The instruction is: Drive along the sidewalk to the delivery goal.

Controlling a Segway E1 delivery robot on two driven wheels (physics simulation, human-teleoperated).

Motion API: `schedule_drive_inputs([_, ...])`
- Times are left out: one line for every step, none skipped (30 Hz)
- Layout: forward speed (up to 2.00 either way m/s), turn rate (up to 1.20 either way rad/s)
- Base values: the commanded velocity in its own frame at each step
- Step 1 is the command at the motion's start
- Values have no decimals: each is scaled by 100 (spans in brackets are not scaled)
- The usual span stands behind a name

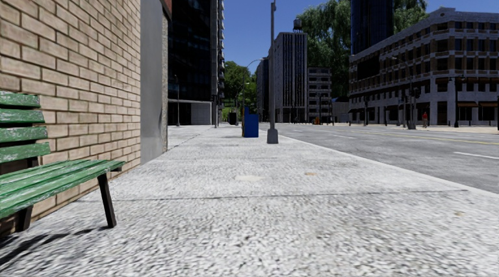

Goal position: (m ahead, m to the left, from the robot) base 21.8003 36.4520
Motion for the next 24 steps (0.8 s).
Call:
schedule_drive_inputs([200, 0])
schedule_drive_inputs([200, 0])
schedule_drive_inputs([200, 0])
schedule_drive_inputs([200, 0])
schedule_drive_inputs([200, 0])
schedule_drive_inputs([200, 0])
schedule_drive_inputs([200, 3])
schedule_drive_inputs([200, 6])
schedule_drive_inputs([200, 10])
schedule_drive_inputs([200, 11])
schedule_drive_inputs([200, 11])
schedule_drive_inputs([200, 15])
schedule_drive_inputs([200, 17])
schedule_drive_inputs([200, 20])
schedule_drive_inputs([200, 21])
schedule_drive_inputs([200, 21])
schedule_drive_inputs([200, 22])
schedule_drive_inputs([200, 22])
schedule_drive_inputs([200, 22])
schedule_drive_inputs([200, 22])
schedule_drive_inputs([200, 22])
schedule_drive_inputs([200, 17])
schedule_drive_inputs([200, 14])
schedule_drive_inputs([200, 14])
